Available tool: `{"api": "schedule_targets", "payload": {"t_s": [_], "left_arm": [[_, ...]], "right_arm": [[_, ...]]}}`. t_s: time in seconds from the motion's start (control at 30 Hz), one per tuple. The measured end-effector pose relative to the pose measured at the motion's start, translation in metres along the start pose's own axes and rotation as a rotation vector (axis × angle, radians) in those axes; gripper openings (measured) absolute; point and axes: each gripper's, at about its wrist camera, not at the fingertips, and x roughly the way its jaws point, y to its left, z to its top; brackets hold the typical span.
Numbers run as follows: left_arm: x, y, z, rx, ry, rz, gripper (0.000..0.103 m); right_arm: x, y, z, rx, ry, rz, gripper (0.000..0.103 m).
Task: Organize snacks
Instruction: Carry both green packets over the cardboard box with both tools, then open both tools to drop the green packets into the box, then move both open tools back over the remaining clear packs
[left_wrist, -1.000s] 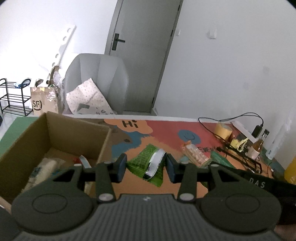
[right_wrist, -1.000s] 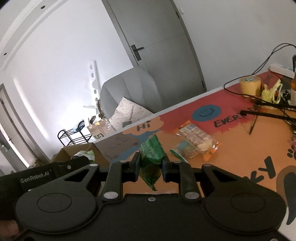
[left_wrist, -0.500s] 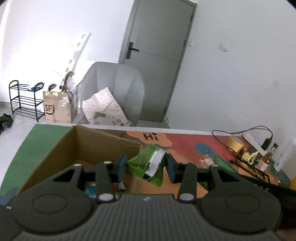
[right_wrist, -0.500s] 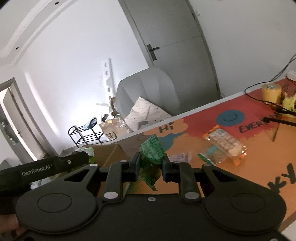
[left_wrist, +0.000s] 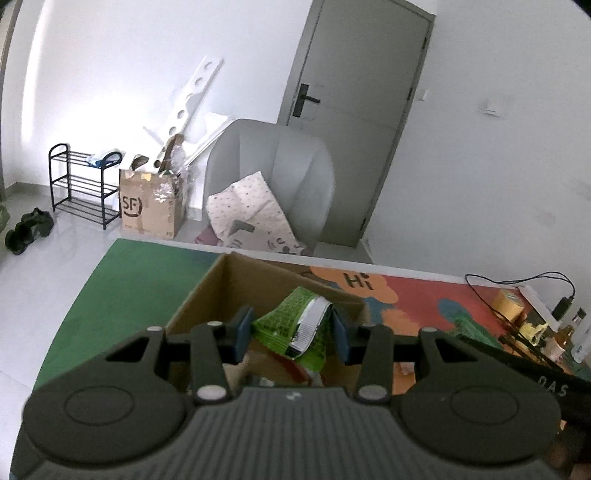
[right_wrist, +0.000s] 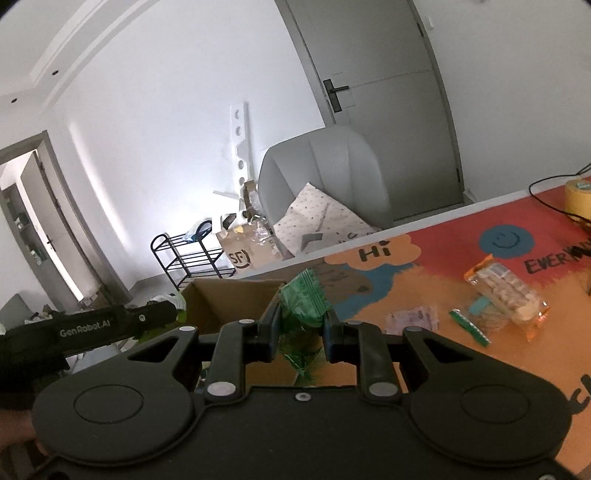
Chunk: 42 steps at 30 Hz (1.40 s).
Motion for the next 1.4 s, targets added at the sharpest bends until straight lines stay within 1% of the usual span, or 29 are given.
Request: {"api": "schedule_targets", "payload": {"t_s": [0.13, 0.2, 0.27, 0.3, 0.37, 0.5, 0.57, 0.7, 0.73, 0.77, 0.83, 0.87, 0.9, 1.03, 1.07, 1.17, 1.23, 1.33, 1.4], "left_arm": [[0.009, 0.008, 0.001, -0.013, 0.024, -0.006, 0.045], [0.010, 0.012, 0.001, -0.017, 0.025, -0.033, 0.051], [0.010, 0.015, 0.002, -0.021, 0.020, -0.036, 0.066], [0.008, 0.018, 0.002, -0.029, 0.012, -0.029, 0.069], [0.006, 0.024, 0.001, -0.048, -0.001, -0.022, 0.070], [0.002, 0.035, 0.002, -0.069, 0.010, -0.012, 0.070], [-0.001, 0.041, 0.002, -0.082, 0.012, -0.004, 0.075], [-0.007, 0.050, 0.001, -0.087, 0.008, 0.005, 0.078], [-0.008, 0.051, 0.001, -0.087, 0.011, 0.005, 0.078], [-0.008, 0.052, 0.000, -0.088, 0.015, 0.005, 0.079], [-0.007, 0.053, 0.001, -0.090, 0.022, 0.010, 0.082], [-0.007, 0.053, 0.001, -0.090, 0.023, 0.013, 0.084], [-0.007, 0.052, 0.000, -0.088, 0.023, 0.016, 0.085], [-0.006, 0.046, -0.001, -0.086, 0.022, 0.022, 0.091], [-0.005, 0.044, -0.002, -0.084, 0.022, 0.023, 0.093], [-0.005, 0.035, -0.005, -0.071, 0.020, 0.020, 0.095], [-0.005, 0.029, -0.007, -0.059, 0.019, 0.015, 0.097], [-0.006, 0.019, -0.011, -0.033, 0.017, 0.001, 0.097], [-0.006, 0.012, -0.013, -0.017, 0.020, -0.008, 0.097]], "right_arm": [[0.007, 0.010, 0.003, -0.015, 0.006, 0.009, 0.022], [0.011, 0.016, 0.004, -0.023, 0.010, 0.014, 0.022], [0.016, 0.021, 0.004, -0.032, 0.015, 0.019, 0.022], [0.018, 0.024, 0.005, -0.035, 0.017, 0.021, 0.022], [0.021, 0.030, 0.005, -0.040, 0.020, 0.026, 0.022], [0.029, 0.041, 0.007, -0.047, 0.026, 0.045, 0.022], [0.032, 0.045, 0.007, -0.047, 0.030, 0.057, 0.022], [0.038, 0.058, 0.007, -0.057, 0.034, 0.083, 0.022], [0.039, 0.061, 0.007, -0.060, 0.035, 0.094, 0.024], [0.040, 0.063, 0.007, -0.064, 0.036, 0.099, 0.030], [0.039, 0.064, 0.005, -0.074, 0.030, 0.099, 0.037], [0.038, 0.064, 0.005, -0.074, 0.028, 0.098, 0.044], [0.036, 0.062, 0.004, -0.069, 0.025, 0.096, 0.046], [0.031, 0.050, 0.002, -0.040, 0.031, 0.076, 0.048], [0.030, 0.047, 0.001, -0.035, 0.032, 0.066, 0.050], [0.023, 0.036, -0.002, -0.023, 0.026, 0.042, 0.055], [0.018, 0.029, -0.003, -0.011, 0.018, 0.026, 0.056], [0.011, 0.017, -0.005, 0.006, 0.012, 0.000, 0.058], [0.005, 0.011, -0.006, 0.013, 0.007, -0.017, 0.064]]}}
